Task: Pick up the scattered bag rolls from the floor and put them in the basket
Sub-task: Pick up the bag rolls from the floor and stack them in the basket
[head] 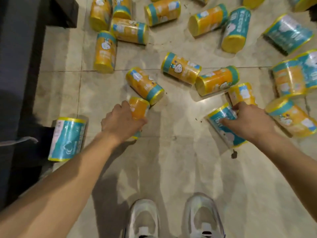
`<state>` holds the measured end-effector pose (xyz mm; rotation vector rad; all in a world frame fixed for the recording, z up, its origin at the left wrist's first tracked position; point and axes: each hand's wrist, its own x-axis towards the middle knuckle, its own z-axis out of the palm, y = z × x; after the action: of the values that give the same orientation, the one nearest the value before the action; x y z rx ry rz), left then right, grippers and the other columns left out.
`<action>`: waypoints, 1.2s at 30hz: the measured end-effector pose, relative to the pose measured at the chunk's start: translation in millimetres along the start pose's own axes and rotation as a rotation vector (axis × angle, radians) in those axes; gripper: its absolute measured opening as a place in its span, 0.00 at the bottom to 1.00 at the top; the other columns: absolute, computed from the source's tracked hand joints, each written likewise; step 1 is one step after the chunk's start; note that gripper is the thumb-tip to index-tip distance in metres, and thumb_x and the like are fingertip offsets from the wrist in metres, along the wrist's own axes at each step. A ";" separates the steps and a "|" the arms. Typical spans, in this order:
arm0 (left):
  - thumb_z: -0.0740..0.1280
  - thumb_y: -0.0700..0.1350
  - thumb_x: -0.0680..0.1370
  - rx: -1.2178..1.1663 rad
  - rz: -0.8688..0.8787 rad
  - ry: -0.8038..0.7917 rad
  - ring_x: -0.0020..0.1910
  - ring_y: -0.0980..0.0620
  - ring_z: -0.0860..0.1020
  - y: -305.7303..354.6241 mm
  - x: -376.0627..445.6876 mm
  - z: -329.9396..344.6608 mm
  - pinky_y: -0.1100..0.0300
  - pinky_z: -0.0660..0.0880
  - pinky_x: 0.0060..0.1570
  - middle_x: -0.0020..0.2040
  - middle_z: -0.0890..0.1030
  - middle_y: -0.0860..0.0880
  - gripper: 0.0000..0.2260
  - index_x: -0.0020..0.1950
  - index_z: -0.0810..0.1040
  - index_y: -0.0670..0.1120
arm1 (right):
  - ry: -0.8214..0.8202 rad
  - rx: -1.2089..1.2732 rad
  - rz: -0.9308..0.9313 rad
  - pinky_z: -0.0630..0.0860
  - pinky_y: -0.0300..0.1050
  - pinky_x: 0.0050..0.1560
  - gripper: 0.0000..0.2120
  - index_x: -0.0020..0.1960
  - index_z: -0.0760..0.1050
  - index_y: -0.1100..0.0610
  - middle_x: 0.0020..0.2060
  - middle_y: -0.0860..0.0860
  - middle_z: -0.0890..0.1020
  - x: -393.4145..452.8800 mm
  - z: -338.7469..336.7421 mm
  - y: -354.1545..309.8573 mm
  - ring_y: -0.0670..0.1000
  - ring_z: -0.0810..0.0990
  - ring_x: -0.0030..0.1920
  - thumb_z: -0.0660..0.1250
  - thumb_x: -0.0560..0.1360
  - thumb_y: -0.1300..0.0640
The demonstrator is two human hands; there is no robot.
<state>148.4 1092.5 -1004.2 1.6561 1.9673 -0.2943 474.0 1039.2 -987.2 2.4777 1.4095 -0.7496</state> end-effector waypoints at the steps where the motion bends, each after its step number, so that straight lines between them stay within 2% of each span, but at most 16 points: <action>1: 0.71 0.65 0.69 -0.032 -0.007 0.023 0.63 0.37 0.74 -0.3 1.5 7.2 0.46 0.71 0.58 0.63 0.75 0.43 0.33 0.65 0.69 0.46 | 0.004 -0.014 -0.003 0.76 0.57 0.54 0.33 0.66 0.73 0.55 0.58 0.61 0.77 2.0 4.3 1.1 0.64 0.77 0.59 0.73 0.69 0.36; 7: 0.74 0.63 0.66 -0.140 -0.035 0.060 0.62 0.37 0.74 -2.8 14.2 34.9 0.48 0.70 0.53 0.63 0.74 0.42 0.38 0.66 0.64 0.46 | 0.004 -0.074 0.014 0.73 0.59 0.57 0.45 0.74 0.62 0.57 0.63 0.62 0.73 9.3 26.0 -3.3 0.65 0.71 0.65 0.77 0.67 0.38; 10: 0.74 0.60 0.66 -0.134 -0.013 0.106 0.61 0.36 0.75 -3.4 17.9 40.9 0.47 0.72 0.54 0.62 0.74 0.41 0.36 0.66 0.63 0.44 | 0.002 -0.075 0.040 0.73 0.56 0.55 0.43 0.70 0.62 0.57 0.63 0.62 0.73 12.8 33.0 -4.3 0.64 0.72 0.65 0.79 0.66 0.41; 14: 0.75 0.56 0.66 -0.107 0.044 0.068 0.60 0.37 0.74 -4.8 19.1 38.8 0.47 0.73 0.54 0.62 0.73 0.40 0.37 0.67 0.63 0.43 | 0.003 -0.013 0.053 0.74 0.55 0.56 0.44 0.69 0.60 0.56 0.63 0.61 0.74 13.7 35.5 -3.1 0.64 0.74 0.64 0.81 0.63 0.44; 17: 0.76 0.56 0.65 -0.045 0.124 0.042 0.60 0.38 0.74 -5.1 15.1 37.5 0.47 0.74 0.54 0.61 0.73 0.41 0.38 0.68 0.63 0.44 | -0.006 -0.019 0.046 0.73 0.57 0.60 0.45 0.71 0.59 0.57 0.67 0.62 0.70 11.8 34.0 -4.9 0.65 0.72 0.66 0.80 0.65 0.44; 24: 0.75 0.56 0.65 0.037 0.229 0.051 0.56 0.40 0.76 0.9 6.7 28.9 0.48 0.74 0.50 0.57 0.73 0.44 0.35 0.66 0.63 0.46 | 0.029 0.012 -0.006 0.73 0.57 0.60 0.46 0.72 0.61 0.55 0.64 0.62 0.71 3.9 35.3 -14.2 0.64 0.70 0.66 0.79 0.63 0.40; 27: 0.74 0.57 0.65 0.051 0.255 0.064 0.54 0.40 0.77 8.1 -5.2 4.9 0.50 0.74 0.48 0.56 0.73 0.45 0.34 0.65 0.63 0.48 | 0.062 0.044 -0.042 0.73 0.58 0.59 0.47 0.72 0.61 0.53 0.64 0.61 0.71 -7.7 14.6 -25.3 0.64 0.70 0.66 0.79 0.63 0.39; 31: 0.74 0.57 0.64 0.082 0.294 0.067 0.55 0.41 0.77 24.4 -48.9 -58.7 0.49 0.76 0.50 0.58 0.73 0.46 0.33 0.63 0.63 0.51 | 0.083 0.115 -0.092 0.73 0.57 0.57 0.50 0.76 0.58 0.51 0.64 0.60 0.71 -47.8 -38.3 -44.0 0.64 0.71 0.64 0.79 0.62 0.40; 34: 0.75 0.57 0.64 0.072 0.336 0.088 0.58 0.40 0.76 40.3 -102.8 -128.3 0.48 0.74 0.53 0.60 0.72 0.47 0.38 0.69 0.61 0.52 | 0.086 0.248 -0.099 0.73 0.54 0.54 0.48 0.74 0.60 0.50 0.61 0.59 0.72 -100.2 -103.4 -57.0 0.62 0.73 0.61 0.79 0.61 0.41; 36: 0.75 0.56 0.65 -0.077 0.305 0.102 0.58 0.40 0.76 54.6 -146.4 -183.3 0.49 0.74 0.54 0.60 0.74 0.47 0.38 0.70 0.62 0.51 | 0.070 0.440 -0.047 0.77 0.54 0.55 0.46 0.71 0.63 0.50 0.58 0.57 0.74 -143.5 -160.4 -65.2 0.60 0.76 0.58 0.79 0.58 0.41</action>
<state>166.0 1072.4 -764.8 1.9195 1.7379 -0.0191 411.9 1031.1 -771.3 2.8247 1.4601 -1.0957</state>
